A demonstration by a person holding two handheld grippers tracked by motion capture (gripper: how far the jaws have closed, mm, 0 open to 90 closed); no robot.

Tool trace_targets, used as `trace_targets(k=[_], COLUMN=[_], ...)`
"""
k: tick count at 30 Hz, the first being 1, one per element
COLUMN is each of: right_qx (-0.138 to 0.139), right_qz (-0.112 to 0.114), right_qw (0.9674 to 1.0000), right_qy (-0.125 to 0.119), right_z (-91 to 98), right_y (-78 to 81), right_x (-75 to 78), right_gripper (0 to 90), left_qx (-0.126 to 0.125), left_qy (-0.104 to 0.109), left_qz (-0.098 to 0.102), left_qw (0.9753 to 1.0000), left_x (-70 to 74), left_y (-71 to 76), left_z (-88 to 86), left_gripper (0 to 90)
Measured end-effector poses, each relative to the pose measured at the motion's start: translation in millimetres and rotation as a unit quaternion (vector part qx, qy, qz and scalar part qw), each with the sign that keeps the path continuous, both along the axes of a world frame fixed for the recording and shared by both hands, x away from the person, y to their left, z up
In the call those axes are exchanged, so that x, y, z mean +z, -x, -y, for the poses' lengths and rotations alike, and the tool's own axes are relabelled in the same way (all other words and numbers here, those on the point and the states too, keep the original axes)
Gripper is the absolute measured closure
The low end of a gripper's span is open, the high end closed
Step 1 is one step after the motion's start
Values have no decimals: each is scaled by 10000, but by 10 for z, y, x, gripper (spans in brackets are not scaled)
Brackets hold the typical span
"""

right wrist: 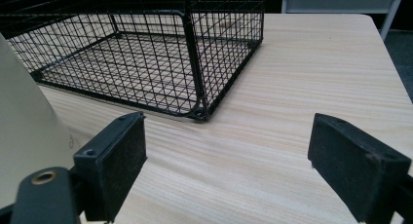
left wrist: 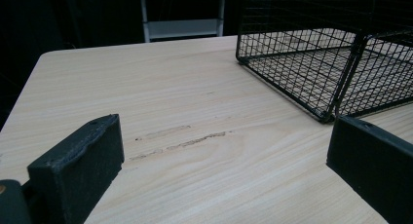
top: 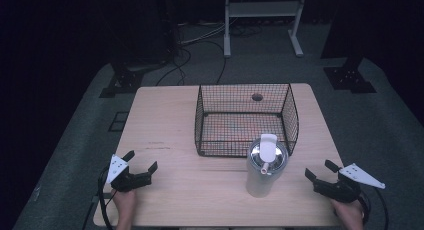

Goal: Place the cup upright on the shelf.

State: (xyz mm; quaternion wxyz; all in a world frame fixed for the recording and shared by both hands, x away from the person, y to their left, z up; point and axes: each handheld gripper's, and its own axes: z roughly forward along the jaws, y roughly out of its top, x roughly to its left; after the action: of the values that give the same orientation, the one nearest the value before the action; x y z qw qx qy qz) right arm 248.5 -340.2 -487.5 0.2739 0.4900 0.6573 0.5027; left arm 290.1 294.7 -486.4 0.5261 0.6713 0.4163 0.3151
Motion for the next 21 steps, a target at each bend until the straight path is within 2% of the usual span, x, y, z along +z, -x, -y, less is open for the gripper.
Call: trace_targets(k=[7, 13, 21], right_qx=[106, 448, 676], right_qz=[63, 192, 233], right_qw=[9999, 9985, 9968], right_qy=[45, 236, 347], right_z=[-47, -217, -340], right_y=[27, 93, 160], right_x=[71, 204, 232], right_gripper=[132, 130, 129], left_qx=[-120, -159, -175], left_qy=[33, 39, 32], left_qz=[85, 85, 104], left_qw=[9999, 9998, 9998], left_x=[0, 0, -2], left_y=[17, 27, 29], left_z=[-9, -14, -9], left_gripper=[0, 0, 0])
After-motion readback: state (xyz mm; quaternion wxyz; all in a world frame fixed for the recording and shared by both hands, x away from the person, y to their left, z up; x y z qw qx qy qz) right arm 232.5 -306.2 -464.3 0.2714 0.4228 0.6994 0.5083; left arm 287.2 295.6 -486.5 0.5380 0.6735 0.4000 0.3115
